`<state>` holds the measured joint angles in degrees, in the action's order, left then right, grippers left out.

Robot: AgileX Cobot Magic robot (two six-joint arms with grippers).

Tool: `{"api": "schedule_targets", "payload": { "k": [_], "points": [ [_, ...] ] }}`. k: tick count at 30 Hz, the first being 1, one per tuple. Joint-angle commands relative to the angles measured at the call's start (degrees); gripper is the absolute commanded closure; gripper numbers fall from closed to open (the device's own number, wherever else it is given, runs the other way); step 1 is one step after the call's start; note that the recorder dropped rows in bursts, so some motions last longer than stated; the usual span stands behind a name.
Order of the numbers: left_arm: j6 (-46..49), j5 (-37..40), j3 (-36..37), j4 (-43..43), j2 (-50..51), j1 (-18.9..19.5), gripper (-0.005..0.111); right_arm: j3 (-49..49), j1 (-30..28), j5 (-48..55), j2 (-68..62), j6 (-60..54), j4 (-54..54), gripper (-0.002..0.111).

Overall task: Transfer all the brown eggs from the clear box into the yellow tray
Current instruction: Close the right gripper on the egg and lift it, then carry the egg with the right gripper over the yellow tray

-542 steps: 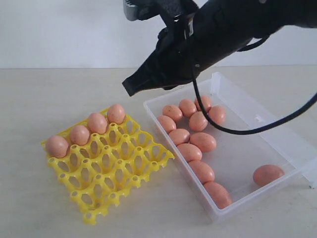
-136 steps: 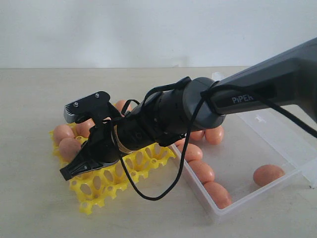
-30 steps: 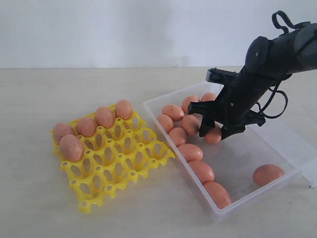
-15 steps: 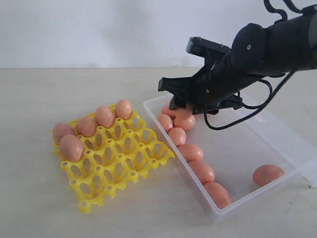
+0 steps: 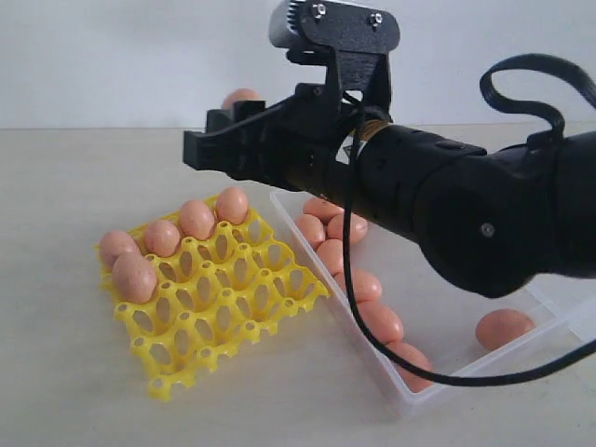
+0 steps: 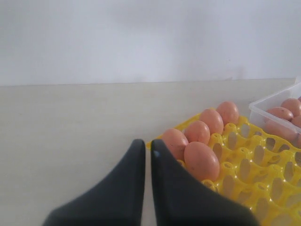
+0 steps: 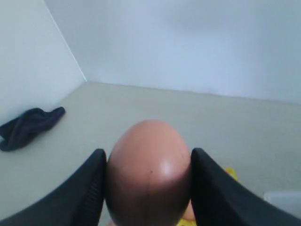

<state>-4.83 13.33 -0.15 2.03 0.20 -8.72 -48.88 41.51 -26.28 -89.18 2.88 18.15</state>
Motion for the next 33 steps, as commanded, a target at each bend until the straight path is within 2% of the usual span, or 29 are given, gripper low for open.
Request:
{"api": "schedule_targets", "payload": {
  "k": [1, 6, 11, 14, 20, 28, 33],
  "points": [
    [-0.1, -0.4, 0.1, -0.1, -0.2, 0.1, 0.103, 0.2, 1.7, -8.1, 0.5, -0.8, -4.3, 0.108],
    [-0.1, -0.4, 0.1, -0.1, -0.2, 0.1, 0.103, 0.2, 1.7, -13.3, 0.5, -0.7, -10.3, 0.108],
    [-0.1, -0.4, 0.1, -0.1, -0.2, 0.1, 0.103, 0.2, 1.7, -17.4, 0.5, -0.4, -24.9, 0.108],
    [-0.1, -0.4, 0.1, -0.1, -0.2, 0.1, 0.103, 0.2, 1.7, -17.9, 0.5, 3.8, -30.2, 0.108],
    [-0.1, -0.4, 0.1, -0.1, -0.2, 0.1, 0.103, 0.2, 1.7, -17.9, 0.5, 14.9, -32.4, 0.108],
    [-0.1, -0.4, 0.1, -0.1, -0.2, 0.1, 0.103, 0.2, 1.7, -16.4, 0.5, 15.0, -32.2, 0.108],
    [-0.1, -0.4, 0.1, -0.1, -0.2, 0.1, 0.103, 0.2, 1.5, -8.9, 0.3, 10.3, -29.9, 0.108]
  ]
}}
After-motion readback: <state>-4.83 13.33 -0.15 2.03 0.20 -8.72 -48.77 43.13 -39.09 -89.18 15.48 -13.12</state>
